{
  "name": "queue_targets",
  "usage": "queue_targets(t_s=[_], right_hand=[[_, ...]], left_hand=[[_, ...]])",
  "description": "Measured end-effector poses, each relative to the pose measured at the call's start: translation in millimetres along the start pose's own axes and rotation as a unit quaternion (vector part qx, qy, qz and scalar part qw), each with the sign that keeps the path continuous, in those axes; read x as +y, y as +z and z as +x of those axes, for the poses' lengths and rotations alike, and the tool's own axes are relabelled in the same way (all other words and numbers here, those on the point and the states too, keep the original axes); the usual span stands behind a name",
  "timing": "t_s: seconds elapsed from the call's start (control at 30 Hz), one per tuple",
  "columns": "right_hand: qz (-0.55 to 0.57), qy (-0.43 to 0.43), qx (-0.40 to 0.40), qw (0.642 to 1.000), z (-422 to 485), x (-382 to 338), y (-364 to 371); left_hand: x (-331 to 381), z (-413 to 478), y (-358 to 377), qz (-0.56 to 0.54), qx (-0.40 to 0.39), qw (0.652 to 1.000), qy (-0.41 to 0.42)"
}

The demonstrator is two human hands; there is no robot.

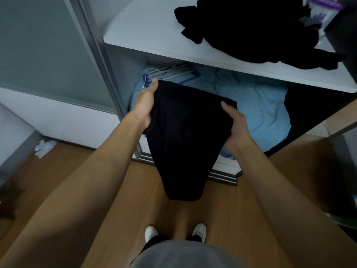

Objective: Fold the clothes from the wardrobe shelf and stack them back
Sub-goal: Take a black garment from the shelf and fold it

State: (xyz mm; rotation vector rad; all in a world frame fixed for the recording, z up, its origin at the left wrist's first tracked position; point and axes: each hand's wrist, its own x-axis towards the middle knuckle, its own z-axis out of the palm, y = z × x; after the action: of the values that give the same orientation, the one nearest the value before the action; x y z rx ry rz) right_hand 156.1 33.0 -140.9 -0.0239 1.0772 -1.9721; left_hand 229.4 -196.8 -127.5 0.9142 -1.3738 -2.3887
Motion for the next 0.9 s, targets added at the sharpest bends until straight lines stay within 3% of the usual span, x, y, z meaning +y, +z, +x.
queue_targets(t_s=[0.17,0.23,0.4,0.57,0.67,0.77,0.9], right_hand=[[0.018,0.010,0.034,0.999,2.9,-8.2,-2.1],[0.012,0.023,0.047,0.999,3.6,-7.6,-3.6],[0.018,0.071,0.047,0.996,9.2,-7.0,2.1],[0.008,0.025,0.015,1.000,-0.7,-17.4,-6.2],[-0.101,0.018,0.066,0.993,-11.3,3.3,-16.7],[-0.080,0.017,0.120,0.989,-12.1,6.9,-16.7],[-0.064,0.033,0.134,0.988,-5.2,-7.4,-5.6]], left_hand=[[-7.2,1.1,-44.7,0.267,0.043,0.962,-0.026],[-20.0,-0.2,-55.0,0.292,0.032,0.954,-0.056],[-60.2,-11.3,-47.1,0.162,-0.096,0.977,-0.101],[-55.1,-11.3,-27.9,0.037,-0.087,0.995,-0.045],[-48.9,-11.5,-18.3,-0.009,-0.089,0.994,-0.059],[-47.3,-12.9,-22.1,-0.063,-0.109,0.989,-0.079],[-54.2,-16.7,-31.1,-0.030,-0.107,0.987,-0.114]])
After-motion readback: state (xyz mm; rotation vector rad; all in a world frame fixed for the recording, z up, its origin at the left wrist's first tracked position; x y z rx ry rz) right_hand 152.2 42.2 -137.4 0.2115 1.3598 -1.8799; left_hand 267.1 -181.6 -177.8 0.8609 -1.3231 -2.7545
